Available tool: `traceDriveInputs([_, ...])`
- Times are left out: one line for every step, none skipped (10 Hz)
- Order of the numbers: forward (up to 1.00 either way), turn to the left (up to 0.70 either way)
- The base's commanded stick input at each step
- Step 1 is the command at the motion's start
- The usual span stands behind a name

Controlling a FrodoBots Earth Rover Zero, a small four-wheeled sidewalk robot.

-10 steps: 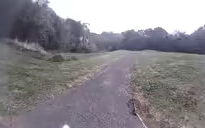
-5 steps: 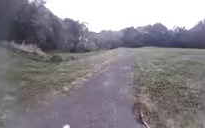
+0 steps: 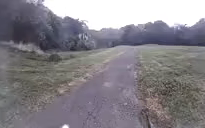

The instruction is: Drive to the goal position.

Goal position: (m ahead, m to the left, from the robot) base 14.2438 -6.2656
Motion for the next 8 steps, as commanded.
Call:
traceDriveInputs([0.45,-0.12])
traceDriveInputs([0.45,-0.19])
traceDriveInputs([0.45,-0.27])
traceDriveInputs([0.45,-0.27])
traceDriveInputs([0.45,-0.27])
traceDriveInputs([0.45,-0.27])
traceDriveInputs([0.45,-0.27])
traceDriveInputs([0.45,-0.27])
